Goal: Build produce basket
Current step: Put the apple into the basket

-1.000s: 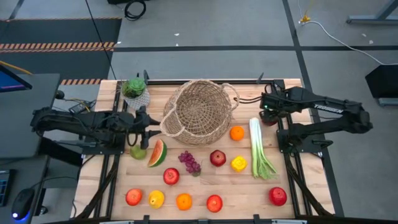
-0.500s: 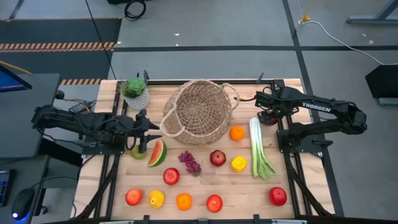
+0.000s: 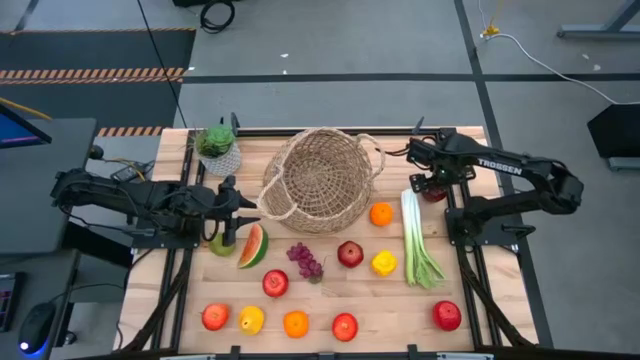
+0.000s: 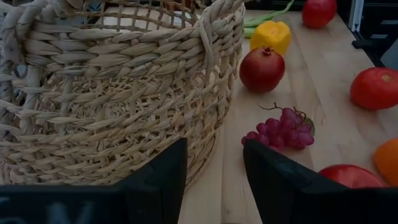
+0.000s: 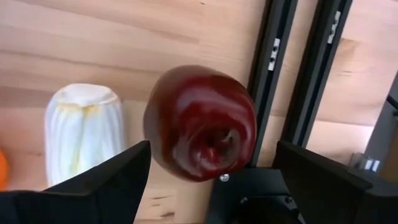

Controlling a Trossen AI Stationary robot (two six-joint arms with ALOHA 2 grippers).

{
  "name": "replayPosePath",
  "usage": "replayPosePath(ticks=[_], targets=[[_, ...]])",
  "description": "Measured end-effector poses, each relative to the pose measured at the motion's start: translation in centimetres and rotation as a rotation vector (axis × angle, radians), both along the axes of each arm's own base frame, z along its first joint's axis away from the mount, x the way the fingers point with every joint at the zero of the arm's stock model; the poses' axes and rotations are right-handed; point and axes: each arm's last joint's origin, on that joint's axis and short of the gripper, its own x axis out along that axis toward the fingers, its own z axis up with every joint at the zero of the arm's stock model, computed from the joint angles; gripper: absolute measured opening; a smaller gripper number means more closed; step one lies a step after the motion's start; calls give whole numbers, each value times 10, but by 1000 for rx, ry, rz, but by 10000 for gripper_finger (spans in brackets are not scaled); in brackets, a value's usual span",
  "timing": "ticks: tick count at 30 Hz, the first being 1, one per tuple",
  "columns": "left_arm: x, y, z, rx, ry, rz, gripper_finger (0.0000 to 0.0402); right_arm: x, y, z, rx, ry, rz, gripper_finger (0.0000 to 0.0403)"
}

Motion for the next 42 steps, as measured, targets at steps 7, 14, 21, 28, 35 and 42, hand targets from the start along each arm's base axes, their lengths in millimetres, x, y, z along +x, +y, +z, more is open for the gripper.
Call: replayPosePath(ticks=[7,14,21,28,35,42], targets=[[0,0,-1,1,10,0,164,1,-10,-7,36,24,-33,352],[-2,0,-3,4,32,0,164,5,-18,-14,63,4,-53,352],[-2,0,-3,-1,36,4,164,7,-23,-20,110,6,-66,350],[-2,0,-3,-17,37,13,164,7,-22,-27,114,-2,-57,338],[-2,0,-3,-17,37,13,164,5,-18,-29,105,-6,-46,325],[-2,0,-3,-17,37,13,165,7,-13,-29,85,9,17,315]])
